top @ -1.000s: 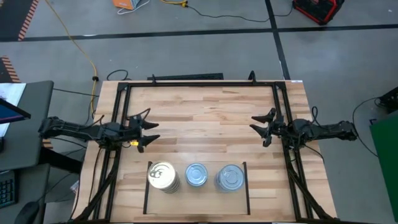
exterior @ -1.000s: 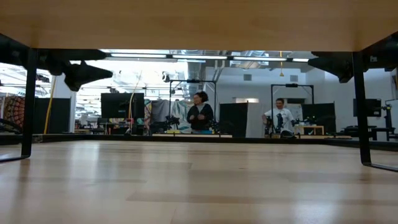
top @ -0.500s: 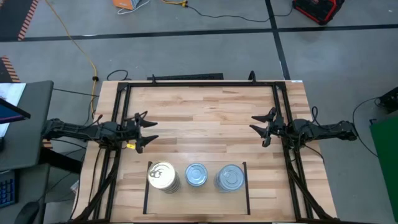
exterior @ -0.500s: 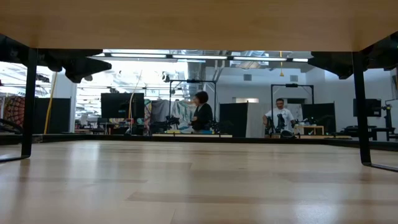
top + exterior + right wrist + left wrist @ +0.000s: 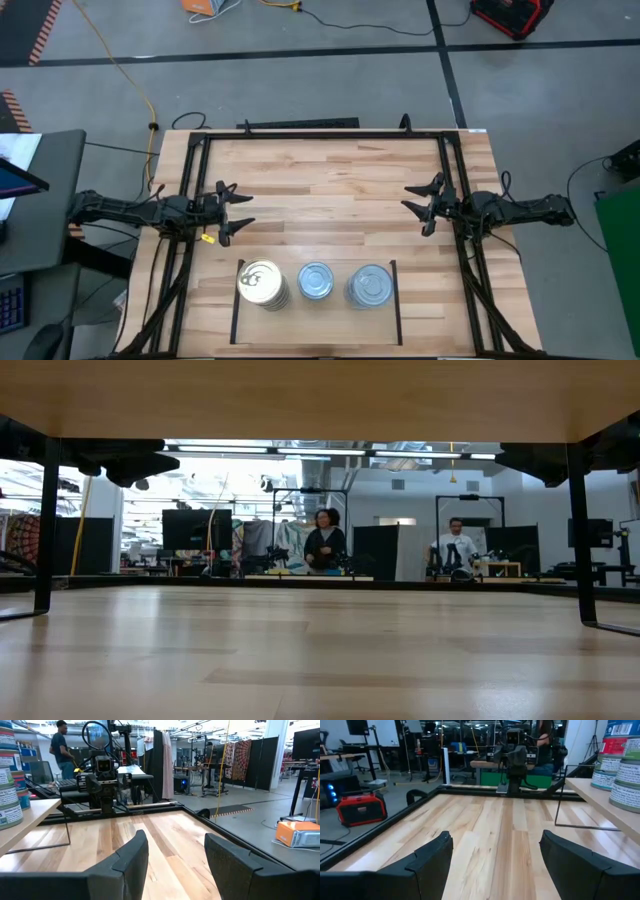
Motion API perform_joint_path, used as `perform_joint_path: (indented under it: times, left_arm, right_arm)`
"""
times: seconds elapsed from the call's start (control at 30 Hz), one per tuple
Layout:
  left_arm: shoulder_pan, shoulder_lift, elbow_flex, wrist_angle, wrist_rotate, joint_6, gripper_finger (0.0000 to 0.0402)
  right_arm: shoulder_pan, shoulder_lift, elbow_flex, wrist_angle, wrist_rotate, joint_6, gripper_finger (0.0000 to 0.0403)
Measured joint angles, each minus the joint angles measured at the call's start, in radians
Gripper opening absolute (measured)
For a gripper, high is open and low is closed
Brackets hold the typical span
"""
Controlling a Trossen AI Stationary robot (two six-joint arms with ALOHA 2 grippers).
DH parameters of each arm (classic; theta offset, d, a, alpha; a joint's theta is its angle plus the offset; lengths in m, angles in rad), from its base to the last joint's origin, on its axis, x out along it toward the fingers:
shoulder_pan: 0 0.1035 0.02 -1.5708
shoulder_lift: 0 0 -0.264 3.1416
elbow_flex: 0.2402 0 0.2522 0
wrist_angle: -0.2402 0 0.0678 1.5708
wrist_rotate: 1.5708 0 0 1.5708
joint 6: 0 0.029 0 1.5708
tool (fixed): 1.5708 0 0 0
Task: Stack canned seafood by type on shelf
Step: Return to Home Position
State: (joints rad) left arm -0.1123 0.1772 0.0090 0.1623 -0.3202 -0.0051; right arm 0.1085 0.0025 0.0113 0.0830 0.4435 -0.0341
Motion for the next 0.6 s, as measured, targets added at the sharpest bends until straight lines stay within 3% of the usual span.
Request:
perform_joint_path:
  times: [0.6]
  left_arm:
    - [0.0, 0.0, -0.001, 0.0, -0.001, 0.008, 0.0288]
  right_arm:
    - [0.0, 0.0, 0.0, 0.0, 0.0, 0.0, 0.0221]
